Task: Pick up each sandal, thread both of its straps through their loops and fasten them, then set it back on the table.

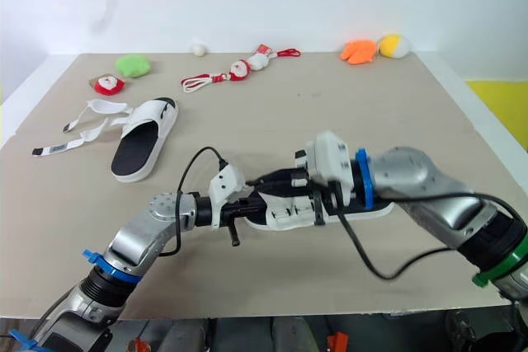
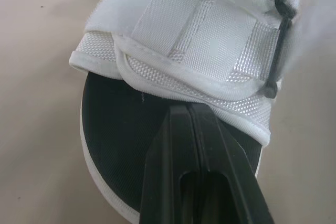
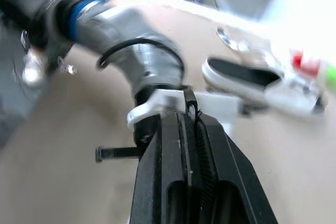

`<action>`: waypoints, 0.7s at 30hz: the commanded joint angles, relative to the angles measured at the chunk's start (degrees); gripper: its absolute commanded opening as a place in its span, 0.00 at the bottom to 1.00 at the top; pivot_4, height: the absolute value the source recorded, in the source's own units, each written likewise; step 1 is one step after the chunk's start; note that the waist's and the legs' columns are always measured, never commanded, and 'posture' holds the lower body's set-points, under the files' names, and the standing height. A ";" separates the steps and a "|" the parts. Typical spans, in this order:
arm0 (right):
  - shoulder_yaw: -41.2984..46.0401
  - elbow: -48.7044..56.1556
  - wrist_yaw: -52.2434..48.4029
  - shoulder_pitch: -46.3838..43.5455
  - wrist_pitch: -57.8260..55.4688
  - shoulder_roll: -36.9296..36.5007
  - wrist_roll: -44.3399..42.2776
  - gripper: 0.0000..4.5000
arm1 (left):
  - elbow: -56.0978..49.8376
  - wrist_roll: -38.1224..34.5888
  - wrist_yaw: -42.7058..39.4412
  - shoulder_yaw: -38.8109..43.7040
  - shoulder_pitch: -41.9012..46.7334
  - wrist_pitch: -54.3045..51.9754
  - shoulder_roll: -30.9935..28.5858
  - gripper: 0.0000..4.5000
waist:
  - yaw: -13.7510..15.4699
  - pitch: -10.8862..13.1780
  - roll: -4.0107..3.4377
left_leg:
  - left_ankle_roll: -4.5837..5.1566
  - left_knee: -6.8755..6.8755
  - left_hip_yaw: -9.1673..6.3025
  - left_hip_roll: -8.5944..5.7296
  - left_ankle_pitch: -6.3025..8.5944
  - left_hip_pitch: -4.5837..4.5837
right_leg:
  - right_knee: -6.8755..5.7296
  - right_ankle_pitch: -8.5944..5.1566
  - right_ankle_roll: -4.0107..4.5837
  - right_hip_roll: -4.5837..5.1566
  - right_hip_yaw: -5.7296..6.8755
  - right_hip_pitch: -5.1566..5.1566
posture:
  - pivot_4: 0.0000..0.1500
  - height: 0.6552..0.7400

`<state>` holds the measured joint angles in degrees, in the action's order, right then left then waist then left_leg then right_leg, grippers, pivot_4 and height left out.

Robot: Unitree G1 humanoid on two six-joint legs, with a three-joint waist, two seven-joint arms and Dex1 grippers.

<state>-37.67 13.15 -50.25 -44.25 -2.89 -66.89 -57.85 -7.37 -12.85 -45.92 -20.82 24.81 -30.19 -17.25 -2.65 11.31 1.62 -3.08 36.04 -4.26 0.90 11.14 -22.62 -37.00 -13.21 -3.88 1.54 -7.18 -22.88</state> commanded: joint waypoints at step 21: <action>26.57 -13.10 3.36 -2.72 -43.33 20.50 8.65 0.04 | 1.84 1.27 0.57 -1.49 -1.17 -1.87 -0.20 0.00 | -0.10 0.00 0.00 | 0.00 0.32 0.01 0.05 0.00 -0.59 | 0.01 0.25 -0.32 -0.13 0.00 -0.47 | 1.00 1.00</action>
<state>-15.46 -0.20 -46.88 -45.66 -46.83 -46.50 -50.57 -7.45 -12.85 -45.40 -20.52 24.70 -30.31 -16.87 -2.76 11.31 1.62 -3.08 36.36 -4.24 0.95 11.13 -23.22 -36.99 -12.96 -4.22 1.40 -7.18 -23.34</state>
